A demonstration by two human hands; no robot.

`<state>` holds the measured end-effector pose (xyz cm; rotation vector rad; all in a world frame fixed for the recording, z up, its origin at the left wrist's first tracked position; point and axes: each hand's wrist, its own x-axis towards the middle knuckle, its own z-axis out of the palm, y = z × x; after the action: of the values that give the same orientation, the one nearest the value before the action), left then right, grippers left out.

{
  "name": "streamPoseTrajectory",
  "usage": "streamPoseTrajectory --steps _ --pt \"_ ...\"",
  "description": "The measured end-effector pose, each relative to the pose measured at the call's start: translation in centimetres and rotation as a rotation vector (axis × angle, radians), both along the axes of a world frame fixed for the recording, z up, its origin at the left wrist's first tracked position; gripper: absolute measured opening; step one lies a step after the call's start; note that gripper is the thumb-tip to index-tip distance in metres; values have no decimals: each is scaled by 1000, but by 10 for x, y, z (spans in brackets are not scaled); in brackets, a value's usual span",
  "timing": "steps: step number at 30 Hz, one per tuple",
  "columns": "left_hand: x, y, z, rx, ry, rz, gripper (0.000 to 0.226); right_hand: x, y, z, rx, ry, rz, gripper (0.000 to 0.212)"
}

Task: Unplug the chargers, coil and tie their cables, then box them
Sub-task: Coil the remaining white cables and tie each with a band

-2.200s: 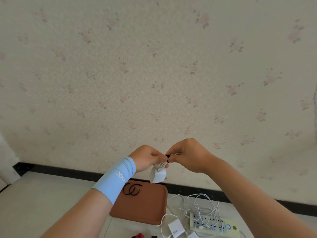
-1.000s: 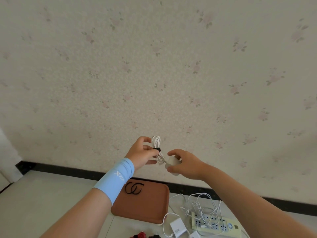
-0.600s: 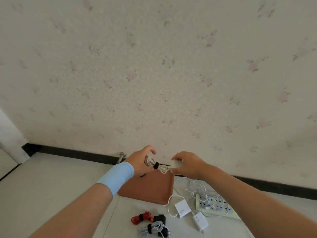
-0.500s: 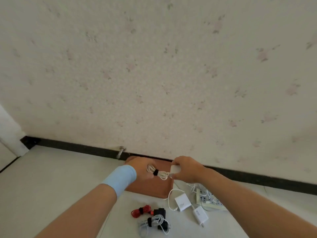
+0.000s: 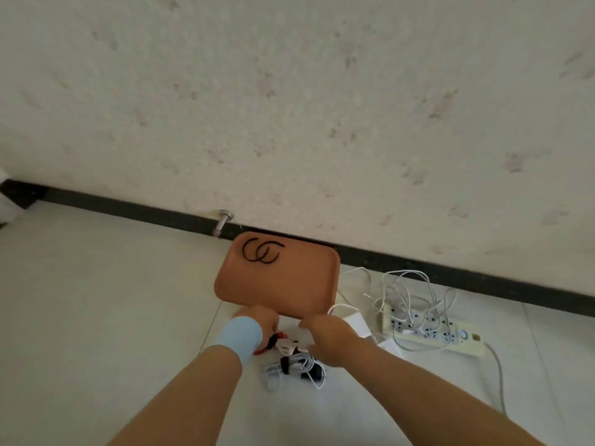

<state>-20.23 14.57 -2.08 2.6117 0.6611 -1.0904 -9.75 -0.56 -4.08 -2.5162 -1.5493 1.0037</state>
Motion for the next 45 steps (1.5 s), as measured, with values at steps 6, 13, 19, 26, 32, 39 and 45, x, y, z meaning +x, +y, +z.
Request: streamPoseTrajectory --steps 6,13,19,26,32,39,45 --pt "-6 6 -26 -37 -15 69 39 -10 8 -32 -74 -50 42 36" --pt "35 -13 3 -88 -148 25 28 4 -11 -13 2 51 -44 46" --pt "80 -60 23 -129 -297 -24 28 45 -56 14 -10 -137 -211 33" --pt "116 -119 -10 -168 -253 -200 42 74 -121 -16 -316 -263 -183 65" --pt "127 -133 -48 -204 -147 -197 58 66 -111 -45 -352 -275 -264 74" --pt "135 -128 -62 -222 -163 -160 61 70 -111 -57 -348 -172 -379 77" --pt "133 -129 -40 -246 -180 -186 72 93 -119 -19 -262 167 -557 63"
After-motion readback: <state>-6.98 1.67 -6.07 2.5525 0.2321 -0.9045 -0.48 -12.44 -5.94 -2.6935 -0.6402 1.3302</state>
